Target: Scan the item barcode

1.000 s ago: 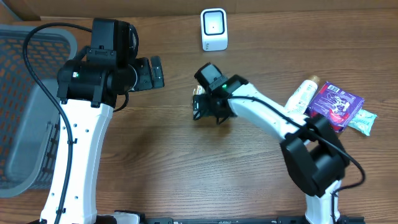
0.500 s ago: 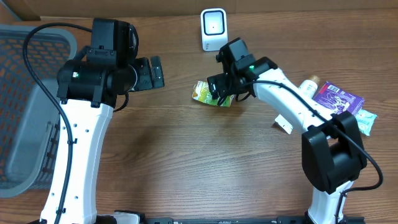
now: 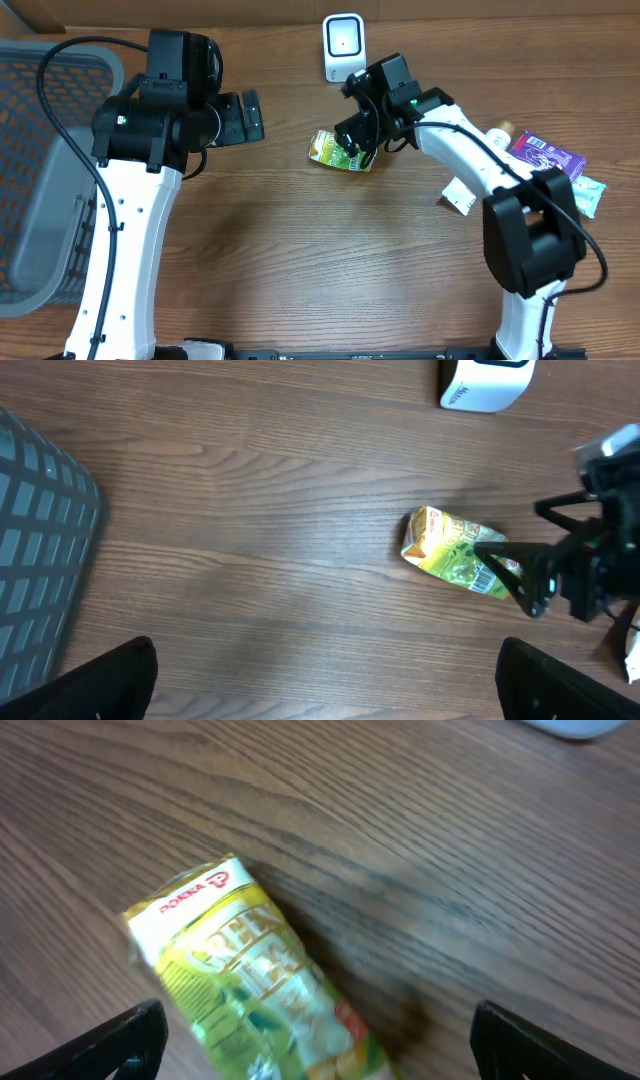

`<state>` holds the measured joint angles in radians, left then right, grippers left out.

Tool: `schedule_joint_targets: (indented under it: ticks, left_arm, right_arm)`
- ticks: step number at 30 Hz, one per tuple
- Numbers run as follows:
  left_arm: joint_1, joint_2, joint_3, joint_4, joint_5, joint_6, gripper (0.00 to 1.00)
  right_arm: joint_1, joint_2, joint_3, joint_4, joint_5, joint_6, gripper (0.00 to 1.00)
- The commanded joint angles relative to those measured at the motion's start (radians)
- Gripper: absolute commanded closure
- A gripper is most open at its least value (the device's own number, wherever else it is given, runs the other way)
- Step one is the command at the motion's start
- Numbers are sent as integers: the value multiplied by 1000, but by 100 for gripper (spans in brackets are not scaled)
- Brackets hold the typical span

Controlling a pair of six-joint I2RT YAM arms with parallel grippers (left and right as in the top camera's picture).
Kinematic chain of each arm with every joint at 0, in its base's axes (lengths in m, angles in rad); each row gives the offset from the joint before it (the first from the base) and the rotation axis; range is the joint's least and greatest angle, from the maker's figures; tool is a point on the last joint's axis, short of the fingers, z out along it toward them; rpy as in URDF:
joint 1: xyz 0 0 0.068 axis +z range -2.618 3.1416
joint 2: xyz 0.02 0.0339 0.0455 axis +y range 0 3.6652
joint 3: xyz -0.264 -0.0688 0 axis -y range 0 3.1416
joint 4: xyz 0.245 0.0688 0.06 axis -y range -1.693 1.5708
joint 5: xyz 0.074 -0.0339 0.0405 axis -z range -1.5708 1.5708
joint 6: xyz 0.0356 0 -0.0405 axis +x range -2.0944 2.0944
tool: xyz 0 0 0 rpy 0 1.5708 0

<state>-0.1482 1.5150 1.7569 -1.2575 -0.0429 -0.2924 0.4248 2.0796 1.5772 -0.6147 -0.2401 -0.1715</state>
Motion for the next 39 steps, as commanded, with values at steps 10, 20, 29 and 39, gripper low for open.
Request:
schedule_joint_targets:
  ticks: [10, 20, 29, 39]
  left_arm:
    - [4, 4, 18, 1, -13, -7, 0]
    - [4, 4, 18, 1, -13, -7, 0]
    - [4, 4, 18, 1, -13, -6, 0]
    - [4, 4, 18, 1, -13, -7, 0]
  right_arm:
    - [-123, 77, 13, -77, -416, 135, 16]
    - [-19, 77, 13, -241, -517, 224, 25]
    - [-17, 77, 64, -281, -417, 179, 23]
    - [-103, 103, 66, -114, -487, 179, 21]
